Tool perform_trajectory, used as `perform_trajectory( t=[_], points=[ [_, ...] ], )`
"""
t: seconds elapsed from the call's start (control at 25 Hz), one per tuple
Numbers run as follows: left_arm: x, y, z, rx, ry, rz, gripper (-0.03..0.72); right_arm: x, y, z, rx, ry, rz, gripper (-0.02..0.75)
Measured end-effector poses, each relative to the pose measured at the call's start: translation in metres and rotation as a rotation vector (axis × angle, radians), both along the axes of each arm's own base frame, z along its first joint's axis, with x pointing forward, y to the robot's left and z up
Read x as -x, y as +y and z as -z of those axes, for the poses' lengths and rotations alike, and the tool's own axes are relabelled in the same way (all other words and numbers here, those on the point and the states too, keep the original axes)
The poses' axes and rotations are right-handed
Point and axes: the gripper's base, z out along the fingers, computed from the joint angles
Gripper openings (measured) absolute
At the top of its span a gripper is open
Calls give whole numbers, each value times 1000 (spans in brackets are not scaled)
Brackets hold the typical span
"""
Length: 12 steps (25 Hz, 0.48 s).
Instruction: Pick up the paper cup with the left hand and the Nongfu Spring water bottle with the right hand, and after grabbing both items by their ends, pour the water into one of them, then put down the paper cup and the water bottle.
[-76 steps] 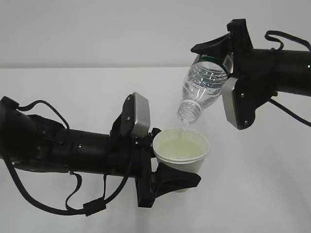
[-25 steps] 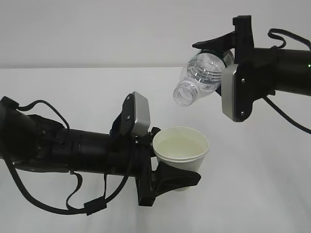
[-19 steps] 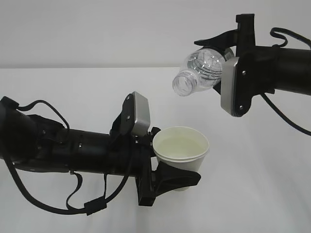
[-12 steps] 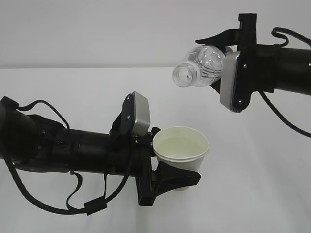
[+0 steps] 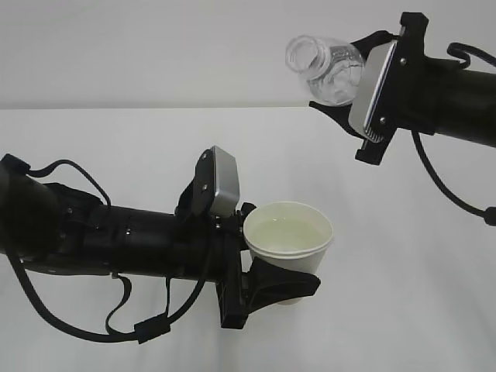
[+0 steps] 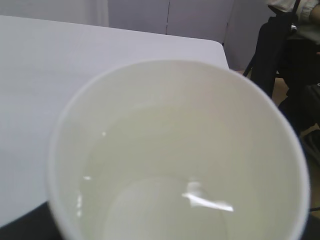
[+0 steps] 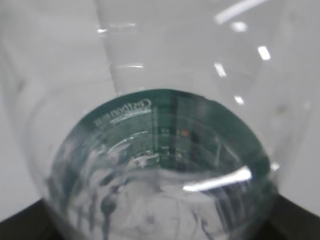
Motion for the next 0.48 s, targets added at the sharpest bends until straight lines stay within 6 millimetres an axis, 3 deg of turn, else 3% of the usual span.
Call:
perform_trajectory(
  t=[0.48],
  points=[
    [0, 0, 0, 0, 0, 0, 473, -7, -10, -1, -280, 193, 202, 491]
  ],
)
